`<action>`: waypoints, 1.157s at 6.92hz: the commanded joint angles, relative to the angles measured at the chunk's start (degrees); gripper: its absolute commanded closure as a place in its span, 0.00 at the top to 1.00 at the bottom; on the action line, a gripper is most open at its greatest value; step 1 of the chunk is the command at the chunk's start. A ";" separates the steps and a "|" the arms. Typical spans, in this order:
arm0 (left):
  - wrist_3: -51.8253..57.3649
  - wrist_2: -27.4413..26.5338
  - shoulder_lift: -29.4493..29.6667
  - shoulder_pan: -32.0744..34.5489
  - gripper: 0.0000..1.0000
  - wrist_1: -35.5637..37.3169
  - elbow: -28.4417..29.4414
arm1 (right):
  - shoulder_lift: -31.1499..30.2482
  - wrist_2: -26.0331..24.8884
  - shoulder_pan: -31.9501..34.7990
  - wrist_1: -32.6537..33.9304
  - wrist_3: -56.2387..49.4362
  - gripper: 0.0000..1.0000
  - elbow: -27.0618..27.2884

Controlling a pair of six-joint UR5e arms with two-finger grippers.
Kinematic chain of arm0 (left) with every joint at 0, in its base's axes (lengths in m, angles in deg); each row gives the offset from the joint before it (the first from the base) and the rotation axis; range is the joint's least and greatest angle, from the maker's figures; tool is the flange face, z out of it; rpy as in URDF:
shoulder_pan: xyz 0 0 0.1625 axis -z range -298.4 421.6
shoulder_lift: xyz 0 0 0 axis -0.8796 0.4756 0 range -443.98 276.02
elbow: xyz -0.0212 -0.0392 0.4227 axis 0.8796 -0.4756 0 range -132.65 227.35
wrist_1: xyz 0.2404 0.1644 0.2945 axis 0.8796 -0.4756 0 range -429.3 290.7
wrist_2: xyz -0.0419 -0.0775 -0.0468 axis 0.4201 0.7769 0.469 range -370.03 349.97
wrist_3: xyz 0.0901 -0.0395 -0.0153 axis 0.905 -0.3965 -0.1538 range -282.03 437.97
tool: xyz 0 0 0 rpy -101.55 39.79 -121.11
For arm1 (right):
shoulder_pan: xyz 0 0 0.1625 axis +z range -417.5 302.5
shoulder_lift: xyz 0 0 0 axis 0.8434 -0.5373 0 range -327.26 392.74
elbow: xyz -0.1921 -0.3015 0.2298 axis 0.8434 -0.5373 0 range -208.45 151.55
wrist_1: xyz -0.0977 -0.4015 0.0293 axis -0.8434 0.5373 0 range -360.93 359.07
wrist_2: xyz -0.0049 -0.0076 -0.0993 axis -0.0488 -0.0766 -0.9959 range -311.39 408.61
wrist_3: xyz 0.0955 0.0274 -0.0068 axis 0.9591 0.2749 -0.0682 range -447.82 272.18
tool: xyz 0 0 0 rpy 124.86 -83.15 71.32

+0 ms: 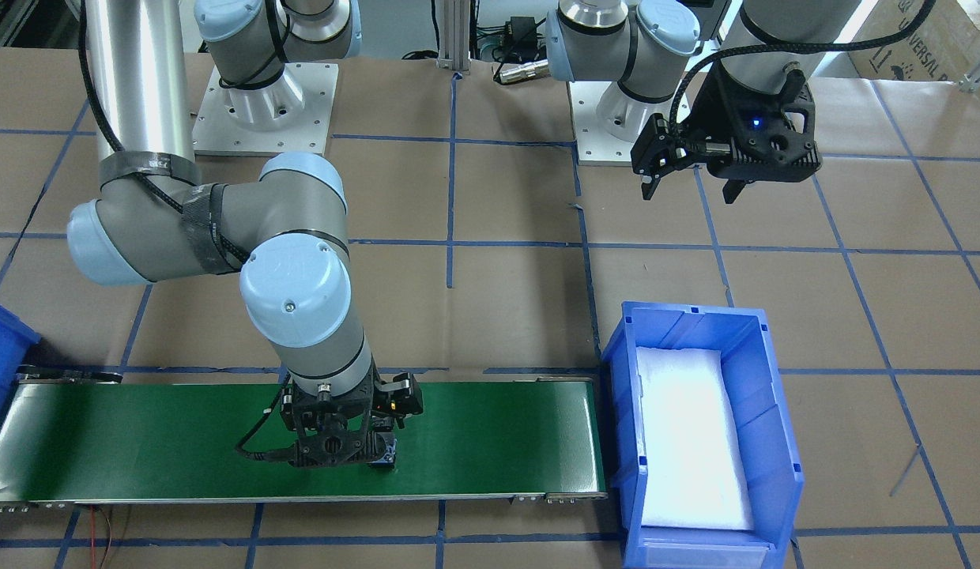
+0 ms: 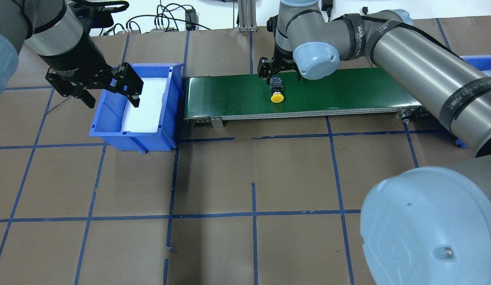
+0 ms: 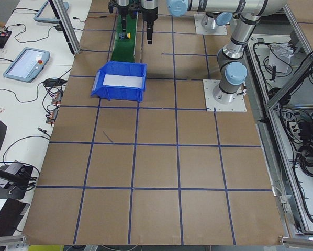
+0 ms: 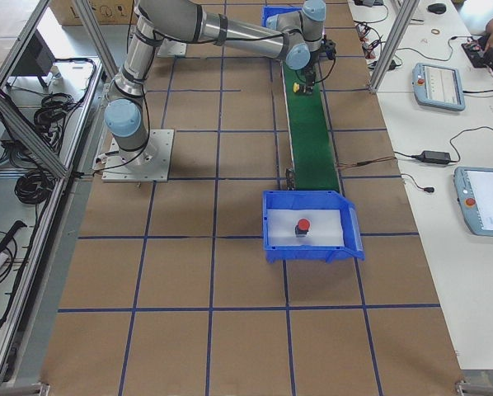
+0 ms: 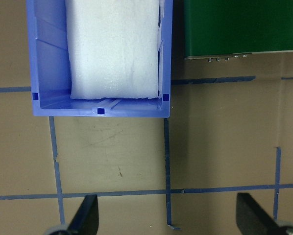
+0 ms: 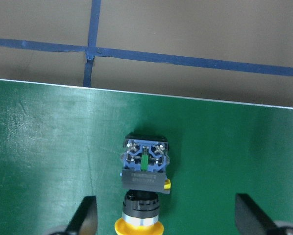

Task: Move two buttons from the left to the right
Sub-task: 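Lower the right gripper onto the yellow button on the conveyor and grasp it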

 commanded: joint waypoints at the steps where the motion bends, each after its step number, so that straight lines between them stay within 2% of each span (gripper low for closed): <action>1: 0.00 0.05 0.00 0.00 1.00 0.00 0.00 | 1.83 -0.10 0.00 1.35 0.16 1.00 -0.03; 2: 0.00 0.05 0.00 0.00 1.00 -0.09 0.00 | 2.28 -0.45 0.00 1.53 0.25 1.00 -0.03; 3: 0.00 0.05 0.00 0.00 1.00 -0.09 0.00 | 2.46 -0.63 0.00 1.53 0.94 0.90 0.06; 4: 0.00 0.05 0.00 0.00 1.00 0.00 0.00 | 2.46 -0.63 0.00 1.44 2.43 0.66 0.23; 5: 0.00 0.05 0.00 -0.09 1.00 0.09 0.00 | 2.46 -0.54 0.00 1.44 2.97 0.33 0.24; 6: 0.00 0.05 0.00 -0.09 1.00 0.00 0.00 | 2.02 -0.28 0.00 1.36 3.06 0.14 0.32; 7: 0.00 0.05 0.00 0.00 1.00 0.00 0.00 | 1.67 -1.06 -0.17 1.18 3.15 0.06 0.24; 8: 0.00 0.05 0.00 -0.09 1.00 0.00 0.00 | -0.51 -3.94 -0.96 0.92 2.28 0.03 0.15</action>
